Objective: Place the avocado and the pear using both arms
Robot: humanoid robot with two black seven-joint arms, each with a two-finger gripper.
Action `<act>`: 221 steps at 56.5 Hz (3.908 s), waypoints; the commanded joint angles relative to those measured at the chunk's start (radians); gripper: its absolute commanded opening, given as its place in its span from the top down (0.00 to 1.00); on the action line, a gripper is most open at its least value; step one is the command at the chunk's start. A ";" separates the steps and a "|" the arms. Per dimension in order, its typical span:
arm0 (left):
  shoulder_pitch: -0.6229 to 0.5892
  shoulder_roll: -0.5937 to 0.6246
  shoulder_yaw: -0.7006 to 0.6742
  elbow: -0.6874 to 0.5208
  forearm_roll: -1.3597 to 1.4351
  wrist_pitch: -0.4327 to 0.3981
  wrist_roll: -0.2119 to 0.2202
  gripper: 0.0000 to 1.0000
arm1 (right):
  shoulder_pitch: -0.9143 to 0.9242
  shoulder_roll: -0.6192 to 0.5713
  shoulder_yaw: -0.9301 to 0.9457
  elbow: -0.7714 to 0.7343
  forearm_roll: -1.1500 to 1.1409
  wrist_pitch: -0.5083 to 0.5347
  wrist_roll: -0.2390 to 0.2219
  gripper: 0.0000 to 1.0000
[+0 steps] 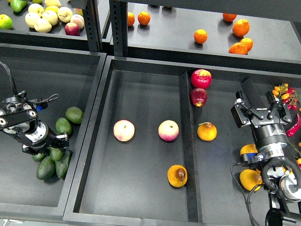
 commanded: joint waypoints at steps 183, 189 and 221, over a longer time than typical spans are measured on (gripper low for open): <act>0.998 -0.273 -1.866 -0.443 -1.003 0.000 0.000 0.01 | 0.431 -0.655 -1.163 -0.046 -0.025 -0.081 -0.219 0.00; 1.010 -0.296 -1.863 -0.466 -0.986 0.000 0.000 0.01 | 0.440 -0.653 -1.198 -0.058 -0.037 -0.081 -0.219 0.00; 1.044 -0.380 -1.822 -0.528 -0.884 0.000 0.000 0.01 | 0.466 -0.437 -1.238 -0.324 -0.189 -0.078 -0.219 0.01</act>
